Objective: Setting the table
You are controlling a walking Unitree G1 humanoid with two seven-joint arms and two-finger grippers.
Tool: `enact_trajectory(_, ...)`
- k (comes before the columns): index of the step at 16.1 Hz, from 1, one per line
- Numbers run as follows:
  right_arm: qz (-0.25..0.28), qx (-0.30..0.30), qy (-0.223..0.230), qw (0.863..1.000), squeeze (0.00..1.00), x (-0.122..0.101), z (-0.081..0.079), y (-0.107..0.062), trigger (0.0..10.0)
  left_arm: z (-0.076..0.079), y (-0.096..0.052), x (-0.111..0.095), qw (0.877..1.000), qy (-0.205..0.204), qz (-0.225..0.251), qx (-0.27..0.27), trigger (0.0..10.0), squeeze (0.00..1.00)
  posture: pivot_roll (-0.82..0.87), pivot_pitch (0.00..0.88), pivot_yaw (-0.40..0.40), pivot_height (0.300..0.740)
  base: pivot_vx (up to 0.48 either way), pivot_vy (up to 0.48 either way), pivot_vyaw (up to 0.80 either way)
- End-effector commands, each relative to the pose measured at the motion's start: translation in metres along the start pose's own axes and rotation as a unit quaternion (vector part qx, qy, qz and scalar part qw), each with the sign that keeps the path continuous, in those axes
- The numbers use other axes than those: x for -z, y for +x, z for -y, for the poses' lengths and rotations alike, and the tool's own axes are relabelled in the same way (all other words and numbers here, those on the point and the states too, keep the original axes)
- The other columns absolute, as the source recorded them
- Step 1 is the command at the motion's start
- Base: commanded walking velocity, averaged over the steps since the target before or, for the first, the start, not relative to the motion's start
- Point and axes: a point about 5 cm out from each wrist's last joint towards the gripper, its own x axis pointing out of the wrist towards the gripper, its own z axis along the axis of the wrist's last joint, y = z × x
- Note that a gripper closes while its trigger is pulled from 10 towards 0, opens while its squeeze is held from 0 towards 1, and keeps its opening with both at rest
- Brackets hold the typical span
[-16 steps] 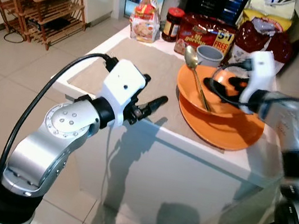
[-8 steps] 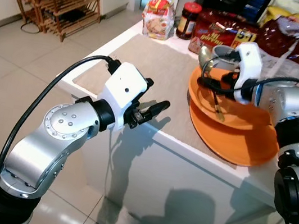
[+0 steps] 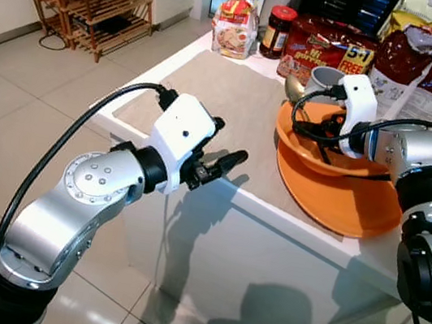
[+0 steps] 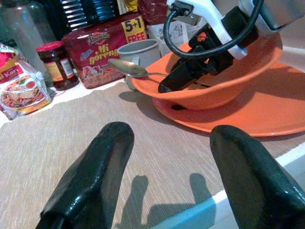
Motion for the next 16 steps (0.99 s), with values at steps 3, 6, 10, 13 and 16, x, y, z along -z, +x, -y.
enact_trajectory(3, -0.017, -0.007, 0.002, 1.0, 0.0, 0.004, 0.0023, -0.0001, 0.0, 0.0044, -0.0004, -0.0034, 1.0, 0.005, 0.004, 0.011, 10.0, 0.0, 0.09, 0.022, -0.082, 0.74, 0.0, 0.0, 0.0)
enact_trajectory(6, -0.024, -0.012, 0.002, 1.0, 0.0, 0.0064, 0.0027, -0.0002, 0.0, 0.0048, 0.0009, -0.0037, 1.0, 0.006, 0.004, 0.015, 10.0, 0.0, 0.09, 0.021, -0.08, 0.74, 0.0, 0.0, 0.0)
enact_trajectory(10, -0.026, -0.018, 0.006, 0.999, 0.0, 0.0078, 0.0017, 0.0008, 0.0, 0.0045, -0.0001, -0.0034, 1.0, 0.007, 0.003, 0.018, 10.0, 0.0, 0.09, 0.017, -0.078, 0.74, 0.0, 0.0, 0.0)
enact_trajectory(13, -0.022, -0.022, 0.009, 0.999, 0.0, 0.0063, 0.0007, 0.0009, 0.0, 0.0037, 0.0007, -0.0035, 1.0, 0.007, 0.003, 0.019, 10.0, 0.0, 0.09, 0.012, -0.077, 0.74, 0.0, 0.0, 0.0)
enact_trajectory(16, -0.009, -0.026, 0.018, 0.999, 0.0, 0.0008, 0.0017, -0.0022, 0.0, 0.0034, 0.0004, -0.0028, 1.0, 0.008, 0.001, 0.02, 10.0, 0.0, 0.09, 0.009, -0.075, 0.74, 0.0, 0.0, 0.0)
